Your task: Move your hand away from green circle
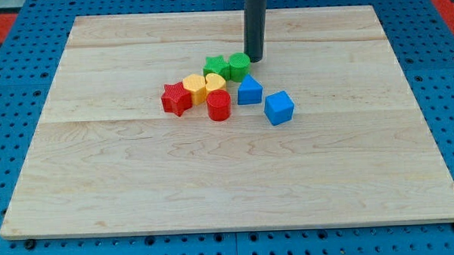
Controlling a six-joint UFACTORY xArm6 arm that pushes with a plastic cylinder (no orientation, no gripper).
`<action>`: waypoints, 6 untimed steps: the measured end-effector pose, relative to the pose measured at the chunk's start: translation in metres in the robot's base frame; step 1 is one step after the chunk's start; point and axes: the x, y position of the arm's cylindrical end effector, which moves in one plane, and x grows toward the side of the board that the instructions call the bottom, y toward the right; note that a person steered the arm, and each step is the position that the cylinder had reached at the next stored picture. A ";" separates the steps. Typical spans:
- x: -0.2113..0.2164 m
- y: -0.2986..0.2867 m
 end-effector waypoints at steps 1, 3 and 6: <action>0.011 0.000; 0.039 0.009; 0.135 0.077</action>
